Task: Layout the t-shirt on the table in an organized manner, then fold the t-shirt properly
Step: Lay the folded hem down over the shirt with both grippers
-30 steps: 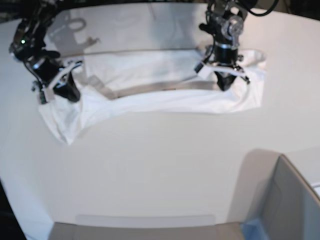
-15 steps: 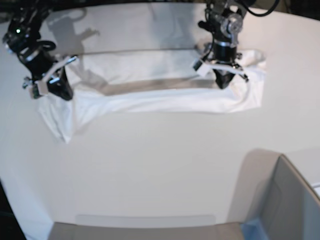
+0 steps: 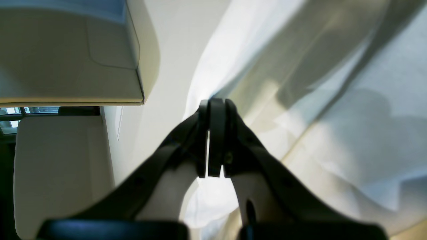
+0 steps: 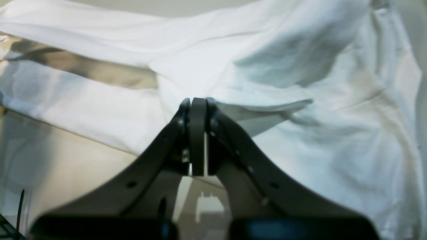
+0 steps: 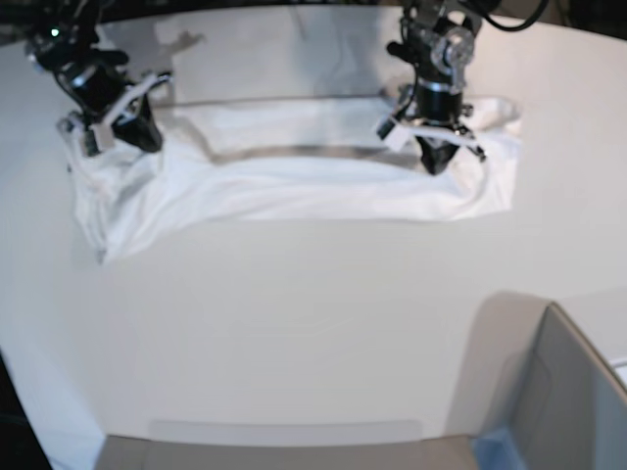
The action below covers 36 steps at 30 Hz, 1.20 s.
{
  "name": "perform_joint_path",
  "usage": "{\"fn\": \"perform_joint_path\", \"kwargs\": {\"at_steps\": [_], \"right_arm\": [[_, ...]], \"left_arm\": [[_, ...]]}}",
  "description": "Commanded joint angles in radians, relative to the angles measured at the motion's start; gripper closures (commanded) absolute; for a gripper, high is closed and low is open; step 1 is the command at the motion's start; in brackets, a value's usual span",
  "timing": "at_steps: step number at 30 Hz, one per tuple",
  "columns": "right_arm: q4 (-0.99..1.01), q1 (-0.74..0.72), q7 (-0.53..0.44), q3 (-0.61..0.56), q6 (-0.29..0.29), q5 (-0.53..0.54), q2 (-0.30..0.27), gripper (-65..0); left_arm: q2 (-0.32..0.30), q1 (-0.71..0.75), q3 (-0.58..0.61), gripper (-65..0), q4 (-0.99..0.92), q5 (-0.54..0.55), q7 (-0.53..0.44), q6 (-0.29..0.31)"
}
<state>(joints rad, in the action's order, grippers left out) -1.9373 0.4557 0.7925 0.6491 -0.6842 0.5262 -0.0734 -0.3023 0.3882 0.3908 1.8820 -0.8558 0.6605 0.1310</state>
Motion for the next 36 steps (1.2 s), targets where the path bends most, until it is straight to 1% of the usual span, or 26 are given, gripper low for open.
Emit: {"fn": "perform_joint_path", "kwargs": {"at_steps": [1, 4, 6, 9, 10, 14, 24, 29, 31, 34, 36], "right_arm": [[0.003, -0.021, -0.023, -0.018, -0.014, -0.010, -0.007, 0.0], [0.039, -0.042, -0.023, -0.073, -0.014, -0.104, 0.001, 0.0], [0.035, -0.042, -0.025, -0.097, -0.014, -0.157, 0.028, 0.0], [0.009, -0.047, -0.028, -0.119, -0.014, -0.208, 0.060, 0.0], [-0.007, -0.047, -0.028, -0.137, -0.014, -0.220, 0.063, 0.0], [-0.024, -0.045, -0.028, -0.186, -0.014, -0.235, 0.063, 0.0], [0.005, -0.036, -0.023, -0.190, -0.014, -0.246, 0.057, 0.0], [-0.007, -0.010, -0.023, -0.190, -0.014, -0.297, 0.056, 0.0], [0.000, -0.010, -0.023, -0.183, -0.014, -0.300, 0.056, 0.0], [0.008, -0.010, -0.023, -0.183, -0.014, -0.300, 0.056, 0.0], [0.008, -0.010, -0.023, -0.185, -0.014, -0.300, 0.056, 0.0]], "left_arm": [[-0.004, -0.002, -0.003, 0.0, 0.015, -0.012, -0.005, -0.017], [-0.002, -0.002, -0.003, 0.0, 0.015, -0.012, -0.005, -0.017], [0.007, -0.002, -0.003, 0.0, 0.015, -0.012, -0.002, -0.017], [0.008, -0.002, -0.003, 0.0, 0.015, -0.012, 0.000, -0.017], [0.008, -0.002, -0.003, 0.0, 0.015, -0.010, 0.000, -0.017], [0.010, -0.002, -0.003, 0.0, 0.015, -0.010, 0.000, -0.017], [0.010, -0.002, -0.003, 0.0, 0.015, -0.010, 0.000, -0.017], [0.010, -0.002, -0.005, 0.0, 0.015, -0.010, 0.000, -0.017], [0.012, -0.002, -0.005, 0.0, 0.015, -0.010, -0.002, -0.018], [0.045, -0.004, -0.014, 0.0, 0.015, -0.010, 0.000, -0.020], [0.070, -0.004, -0.016, -2.6, 0.015, -0.010, 0.000, -0.023]]}}
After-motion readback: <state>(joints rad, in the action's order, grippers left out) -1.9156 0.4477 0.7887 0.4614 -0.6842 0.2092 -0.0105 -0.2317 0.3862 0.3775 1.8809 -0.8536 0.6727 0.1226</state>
